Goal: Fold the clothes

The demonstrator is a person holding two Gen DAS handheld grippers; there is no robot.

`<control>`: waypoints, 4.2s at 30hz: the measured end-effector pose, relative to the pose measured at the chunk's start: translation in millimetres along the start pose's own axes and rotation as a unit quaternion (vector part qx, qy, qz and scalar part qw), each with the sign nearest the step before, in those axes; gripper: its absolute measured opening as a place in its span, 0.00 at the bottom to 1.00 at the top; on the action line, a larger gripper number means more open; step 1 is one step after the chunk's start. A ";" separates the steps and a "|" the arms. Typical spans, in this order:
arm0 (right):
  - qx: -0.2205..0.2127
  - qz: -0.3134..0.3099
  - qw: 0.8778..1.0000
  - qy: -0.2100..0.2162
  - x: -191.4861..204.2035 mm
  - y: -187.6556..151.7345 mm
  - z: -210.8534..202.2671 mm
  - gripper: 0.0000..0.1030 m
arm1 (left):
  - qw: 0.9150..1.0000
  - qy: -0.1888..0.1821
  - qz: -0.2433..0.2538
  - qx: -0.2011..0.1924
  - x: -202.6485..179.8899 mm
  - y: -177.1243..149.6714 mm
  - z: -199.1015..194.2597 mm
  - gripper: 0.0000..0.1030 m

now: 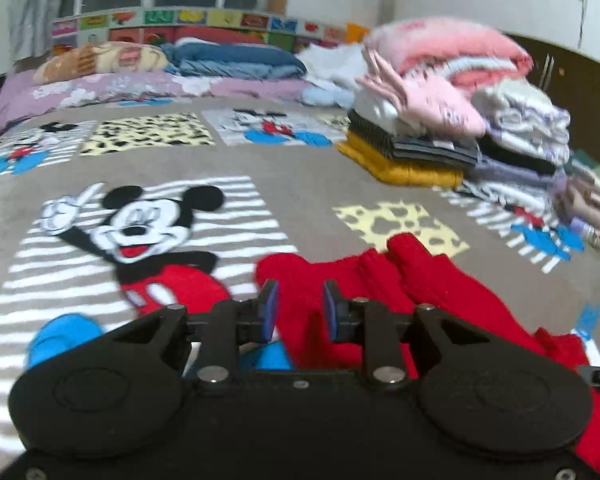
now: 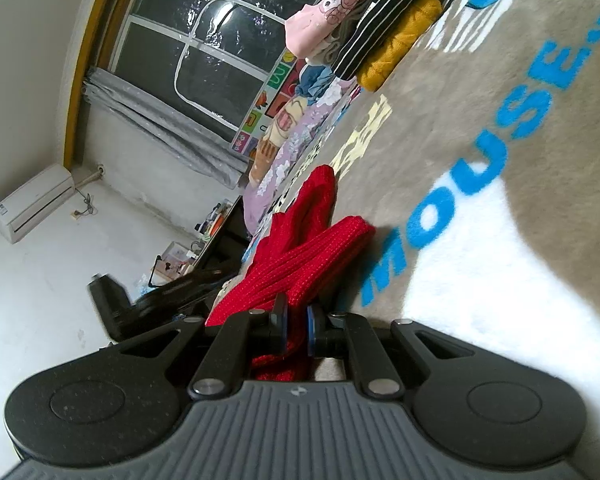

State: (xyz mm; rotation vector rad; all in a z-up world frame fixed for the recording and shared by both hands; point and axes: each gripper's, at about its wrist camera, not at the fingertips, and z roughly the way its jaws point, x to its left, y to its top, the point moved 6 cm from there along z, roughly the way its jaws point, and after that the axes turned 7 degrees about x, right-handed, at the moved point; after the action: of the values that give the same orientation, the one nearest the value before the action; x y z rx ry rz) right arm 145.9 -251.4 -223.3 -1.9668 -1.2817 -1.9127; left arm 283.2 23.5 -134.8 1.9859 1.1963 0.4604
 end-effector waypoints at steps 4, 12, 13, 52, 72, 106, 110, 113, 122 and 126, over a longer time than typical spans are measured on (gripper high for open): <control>-0.006 -0.001 1.000 0.013 8.8 2.4 -3.7 0.10 | 1.000 -0.001 -0.015 -0.009 5.3 -8.6 -27.2 0.21; -0.030 -0.053 0.995 0.079 64.8 13.7 -25.4 0.10 | 1.000 -0.017 0.014 0.011 -31.6 -53.1 -70.7 0.21; -0.032 -0.055 0.994 0.085 69.2 14.5 -28.8 0.10 | 1.000 -0.015 0.020 0.016 -38.8 -60.2 -73.8 0.21; -0.036 0.060 0.998 -0.009 17.1 -4.2 -46.3 0.43 | 1.000 -0.027 0.002 0.014 -82.6 -119.5 -104.5 0.21; -0.027 -0.015 1.000 0.006 38.6 7.6 -35.9 0.11 | 0.997 -0.070 -0.027 -0.015 -71.8 -111.6 -107.1 0.21; 0.010 -0.134 0.984 -0.116 123.3 44.5 4.9 0.11 | 0.984 -0.169 0.055 -0.007 -108.7 -146.8 -103.3 0.51; 0.040 -0.164 0.974 -0.152 141.3 52.4 34.9 0.11 | 0.983 -0.179 0.051 -0.008 -107.3 -146.7 -102.8 0.51; 0.058 -0.194 0.964 -0.173 155.8 54.9 58.6 0.11 | 0.981 -0.187 0.044 -0.010 -104.5 -145.9 -102.7 0.51; 0.112 -0.230 0.941 -0.224 180.7 51.1 129.5 0.11 | 0.975 -0.222 -0.001 -0.017 -90.0 -145.5 -104.0 0.54; 0.124 -0.216 0.941 -0.229 178.9 53.7 152.8 0.17 | 0.970 -0.242 -0.028 -0.017 -83.0 -143.9 -103.4 0.57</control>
State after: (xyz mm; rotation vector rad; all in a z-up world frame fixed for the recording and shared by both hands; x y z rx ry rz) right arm 269.6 -107.6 -74.0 -2.2045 -2.1094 -1.3595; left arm 91.1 34.6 -170.8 1.8817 0.9207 -0.0386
